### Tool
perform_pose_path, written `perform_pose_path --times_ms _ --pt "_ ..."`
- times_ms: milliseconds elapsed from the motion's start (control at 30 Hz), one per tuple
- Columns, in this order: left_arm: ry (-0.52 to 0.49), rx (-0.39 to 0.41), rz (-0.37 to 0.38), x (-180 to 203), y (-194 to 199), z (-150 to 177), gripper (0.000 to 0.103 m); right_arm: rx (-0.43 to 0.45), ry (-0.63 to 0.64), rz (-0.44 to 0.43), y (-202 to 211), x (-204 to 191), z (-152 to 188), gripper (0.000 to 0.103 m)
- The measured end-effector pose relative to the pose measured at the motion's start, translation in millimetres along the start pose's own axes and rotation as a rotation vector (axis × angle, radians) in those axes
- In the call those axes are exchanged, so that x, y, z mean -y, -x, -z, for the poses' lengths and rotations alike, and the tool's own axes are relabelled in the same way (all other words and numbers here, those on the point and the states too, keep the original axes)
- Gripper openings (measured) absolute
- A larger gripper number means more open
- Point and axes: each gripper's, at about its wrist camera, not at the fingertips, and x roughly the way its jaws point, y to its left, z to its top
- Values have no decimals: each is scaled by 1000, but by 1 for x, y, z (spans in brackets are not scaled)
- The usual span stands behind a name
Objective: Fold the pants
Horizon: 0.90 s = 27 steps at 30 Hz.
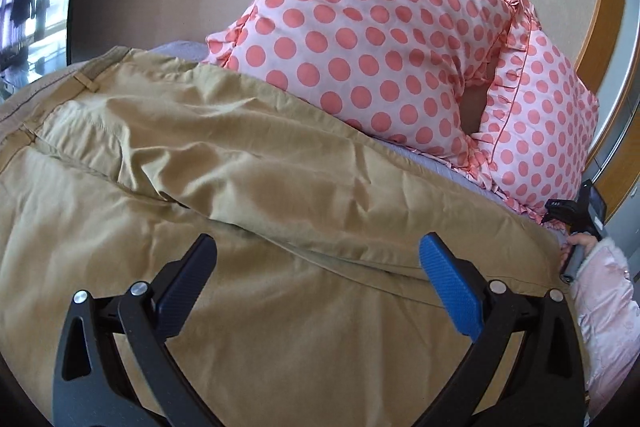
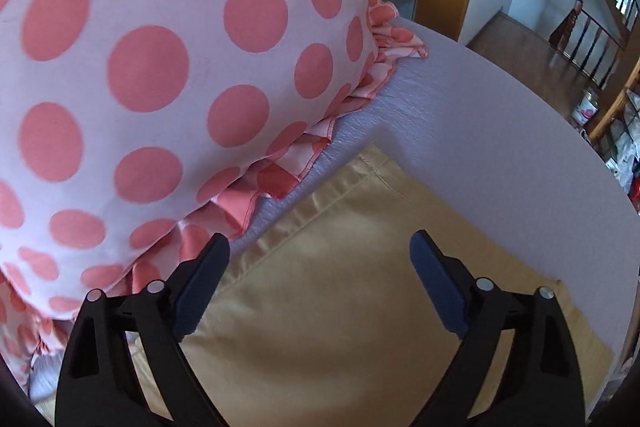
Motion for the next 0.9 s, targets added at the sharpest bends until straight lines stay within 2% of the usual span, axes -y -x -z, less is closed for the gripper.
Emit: perform_pose_path --times_ms 33,133,200,267,300,367,500,567,633,733,833,867,900 --pt "4 -8 3 -1 -1 0 101 -19 -1 26 -9 -4 -1 83" --pt "1 -20 24 1 -4 1 101 32 -21 36 -10 -3 4 73" --pt "-3 -25 34 1 -5 0 101 73 -16 22 -5 0 9 40" --pt "-1 -27 37 1 -5 1 101 93 -19 -12 -5 5 8 20" --pt "1 -27 38 1 -5 0 101 94 -33 -45 -2 11 9 14" --pt "6 -26 41 -1 -5 0 101 71 -96 -185 -1 30 11 5" --pt "16 -21 48 -2 -4 0 101 138 -181 -483 39 85 37 5" --pt "20 -21 53 -2 -4 0 101 165 -192 -598 66 120 64 5" --pt "26 -17 62 -4 -3 1 101 157 -219 -684 88 155 97 5" --pt "38 7 81 -5 1 2 101 110 -266 -703 104 198 143 5" --pt "22 64 60 -1 12 3 101 4 -307 -692 97 216 158 5" --pt "5 83 50 3 18 4 101 -23 -318 -695 95 218 161 8" --pt "-13 93 45 6 24 5 101 -36 -337 -698 93 219 162 17"
